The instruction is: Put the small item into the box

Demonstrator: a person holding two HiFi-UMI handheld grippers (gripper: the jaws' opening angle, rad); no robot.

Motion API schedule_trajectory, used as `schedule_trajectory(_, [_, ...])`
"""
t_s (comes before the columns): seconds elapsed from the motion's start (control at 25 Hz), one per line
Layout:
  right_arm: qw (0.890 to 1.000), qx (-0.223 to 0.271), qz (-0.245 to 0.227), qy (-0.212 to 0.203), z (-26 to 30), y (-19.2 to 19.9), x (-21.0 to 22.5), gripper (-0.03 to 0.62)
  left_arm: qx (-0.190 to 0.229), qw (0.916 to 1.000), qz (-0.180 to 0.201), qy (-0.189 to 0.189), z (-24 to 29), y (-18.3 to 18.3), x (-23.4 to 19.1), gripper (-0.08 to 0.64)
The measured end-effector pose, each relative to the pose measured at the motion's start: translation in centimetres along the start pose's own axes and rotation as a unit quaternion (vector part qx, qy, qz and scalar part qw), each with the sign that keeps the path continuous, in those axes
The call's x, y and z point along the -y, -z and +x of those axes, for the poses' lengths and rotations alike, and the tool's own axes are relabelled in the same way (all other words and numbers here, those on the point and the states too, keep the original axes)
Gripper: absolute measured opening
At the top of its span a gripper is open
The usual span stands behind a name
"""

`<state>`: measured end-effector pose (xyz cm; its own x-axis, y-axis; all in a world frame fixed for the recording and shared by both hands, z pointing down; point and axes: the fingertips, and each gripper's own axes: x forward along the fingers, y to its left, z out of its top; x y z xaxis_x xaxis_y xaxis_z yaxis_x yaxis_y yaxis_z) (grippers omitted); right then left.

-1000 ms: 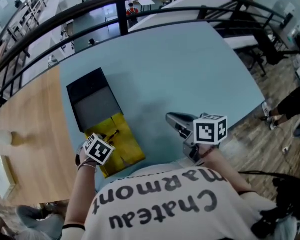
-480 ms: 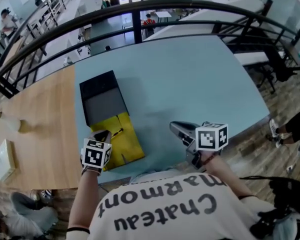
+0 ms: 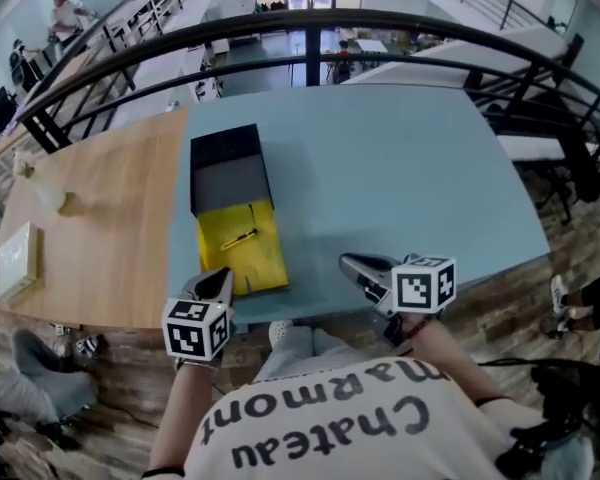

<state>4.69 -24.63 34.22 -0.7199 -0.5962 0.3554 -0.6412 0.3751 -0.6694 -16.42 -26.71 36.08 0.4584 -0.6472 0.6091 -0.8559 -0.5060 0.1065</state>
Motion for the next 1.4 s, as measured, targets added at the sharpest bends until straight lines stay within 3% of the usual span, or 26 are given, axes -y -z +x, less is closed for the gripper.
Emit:
schedule_trajectory(0.2, [0.998,-0.038,-0.044,-0.008,-0.7,3.3,-1.3,0.044,0.052,0.9971,-0.050,0.026,-4.9,2.6,4.1,0.003])
schedule_trajectory(0.4, [0.999,-0.040,-0.028,-0.008,-1.3,5.2,-2.1,0.043,0.055,0.9963,-0.059,0.030,-9.7,5.4,6.6,0.003])
schedule_trajectory(0.64, [0.998,-0.025,-0.062,0.023,-2.4,4.7,-3.5,0.043,0.064,0.9933,-0.096,0.013,-13.3,7.7,5.7,0.003])
schedule_trajectory(1.0, [0.996,-0.027,-0.084,0.029,-6.9,9.8,-9.9,0.043,0.097,0.9923,-0.072,0.029,-20.8,8.9,8.4,0.003])
schedule_trajectory(1.16, [0.995,-0.039,-0.084,0.031,-9.1,11.7,-12.9,0.043,0.096,0.9914,-0.086,0.018,-24.9,9.8,9.3,0.003])
schedule_trajectory(1.4, [0.994,-0.043,-0.097,0.033,-6.4,14.4,-17.2,0.043,0.101,0.9900,-0.095,0.023,-28.2,12.7,5.7,0.003])
